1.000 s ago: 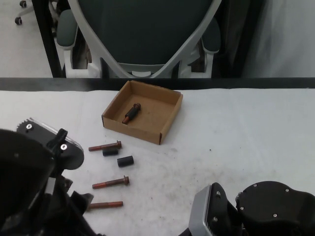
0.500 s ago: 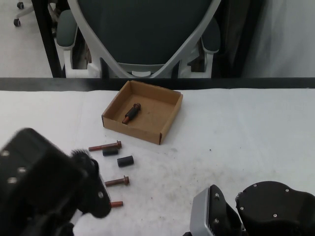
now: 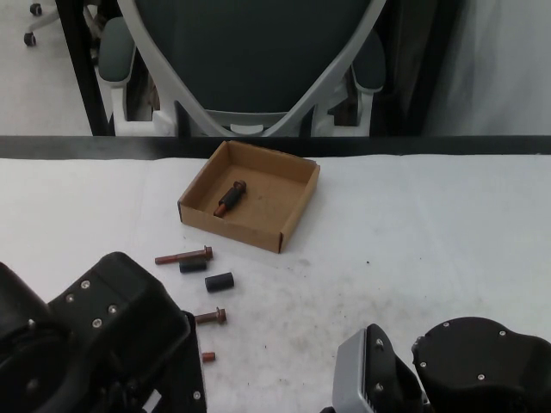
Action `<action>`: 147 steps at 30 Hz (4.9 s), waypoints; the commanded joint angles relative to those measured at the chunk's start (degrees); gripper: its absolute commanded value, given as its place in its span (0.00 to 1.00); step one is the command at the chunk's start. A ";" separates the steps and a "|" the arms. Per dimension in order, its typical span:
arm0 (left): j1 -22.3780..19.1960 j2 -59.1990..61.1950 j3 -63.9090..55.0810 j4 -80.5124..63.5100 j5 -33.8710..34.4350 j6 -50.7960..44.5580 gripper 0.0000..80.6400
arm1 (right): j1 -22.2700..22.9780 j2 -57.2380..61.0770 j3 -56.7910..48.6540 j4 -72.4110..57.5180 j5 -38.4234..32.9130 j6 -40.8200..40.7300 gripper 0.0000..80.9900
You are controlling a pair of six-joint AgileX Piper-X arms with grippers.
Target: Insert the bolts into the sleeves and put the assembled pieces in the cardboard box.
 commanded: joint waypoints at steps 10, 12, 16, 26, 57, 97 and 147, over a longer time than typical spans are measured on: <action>-0.12 -0.04 -0.47 -13.46 -3.41 -0.99 0.35 | -0.03 -0.43 -0.27 -0.40 -1.81 -0.02 0.00; -0.12 -0.04 -0.42 -13.81 -0.21 -1.20 0.35 | -0.03 -0.43 -0.27 -0.40 -1.92 -0.02 0.00; -0.03 -0.04 -0.42 -11.97 3.62 -0.89 0.35 | -0.03 -0.43 -0.27 -0.40 -3.46 -0.02 0.00; -0.03 -0.04 -0.42 -4.39 11.19 8.31 0.35 | -0.03 -0.43 -0.27 -0.40 -3.46 -0.02 0.00; 1.35 12.05 -1.87 -5.90 12.21 15.33 0.35 | -0.03 -0.43 -0.27 -0.40 -6.62 -0.02 0.00; 1.19 1.42 -1.96 -9.62 20.15 -0.99 0.01 | -0.03 -0.43 0.21 -0.40 -7.77 -0.02 0.00; -7.01 -35.72 27.13 -67.77 34.56 -44.36 0.01 | 5.03 -0.58 -1.34 6.11 14.17 -8.19 0.00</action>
